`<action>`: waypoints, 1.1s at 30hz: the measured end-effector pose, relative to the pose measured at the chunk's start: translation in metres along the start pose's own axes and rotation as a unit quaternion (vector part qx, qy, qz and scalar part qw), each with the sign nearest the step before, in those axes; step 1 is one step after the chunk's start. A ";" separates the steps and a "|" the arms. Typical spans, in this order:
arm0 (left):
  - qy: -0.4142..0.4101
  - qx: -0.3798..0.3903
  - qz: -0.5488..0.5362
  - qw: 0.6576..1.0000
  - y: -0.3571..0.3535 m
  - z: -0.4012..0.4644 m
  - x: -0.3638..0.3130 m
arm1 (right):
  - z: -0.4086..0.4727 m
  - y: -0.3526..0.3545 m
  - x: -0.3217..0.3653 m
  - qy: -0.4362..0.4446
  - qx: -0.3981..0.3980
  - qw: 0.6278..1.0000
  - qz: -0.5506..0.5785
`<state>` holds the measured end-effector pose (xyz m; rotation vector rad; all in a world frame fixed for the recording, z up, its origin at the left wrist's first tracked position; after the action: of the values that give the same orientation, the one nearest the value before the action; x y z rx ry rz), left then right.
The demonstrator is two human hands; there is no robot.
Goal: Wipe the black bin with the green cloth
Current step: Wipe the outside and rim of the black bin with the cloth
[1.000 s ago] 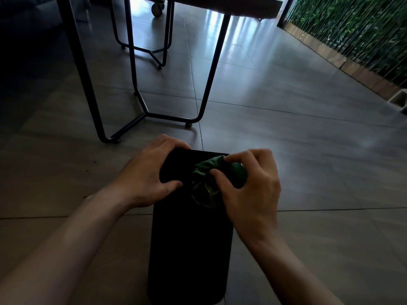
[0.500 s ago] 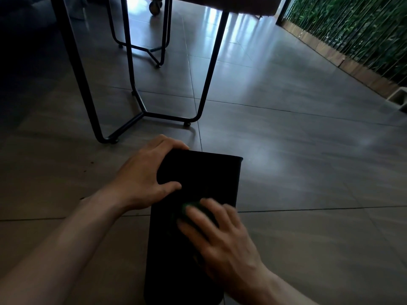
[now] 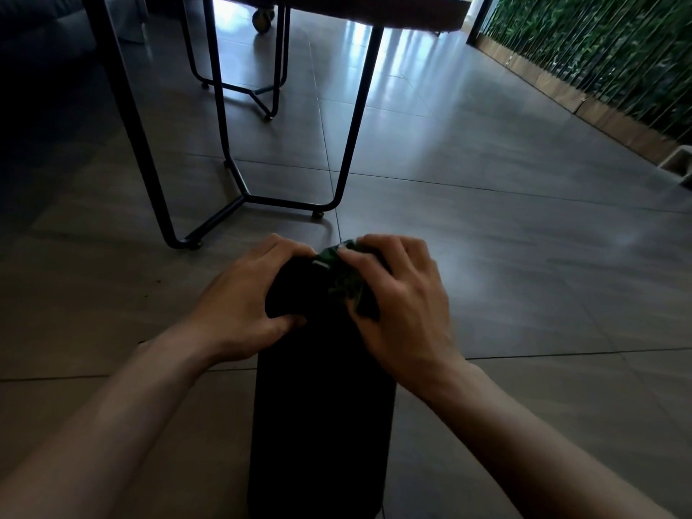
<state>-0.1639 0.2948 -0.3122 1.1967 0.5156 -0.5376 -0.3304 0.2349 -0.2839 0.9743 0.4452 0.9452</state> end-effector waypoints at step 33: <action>-0.009 0.009 -0.001 1.000 0.000 -0.005 -0.003 | -0.154 -0.031 0.049 0.276 0.071 0.956 -0.068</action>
<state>-0.1665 0.3001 -0.3114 1.2083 0.4972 -0.5561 -0.3964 0.3461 -0.3862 0.7837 1.0504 1.0669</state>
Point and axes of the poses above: each hand's wrist, its own z-axis towards the middle knuckle, its own y-axis out of the back of the hand, x = y × z, the point moved 6 cm from there along z, towards the middle knuckle, and after that the axes turned 1 degree about x, right-handed, at the moved point
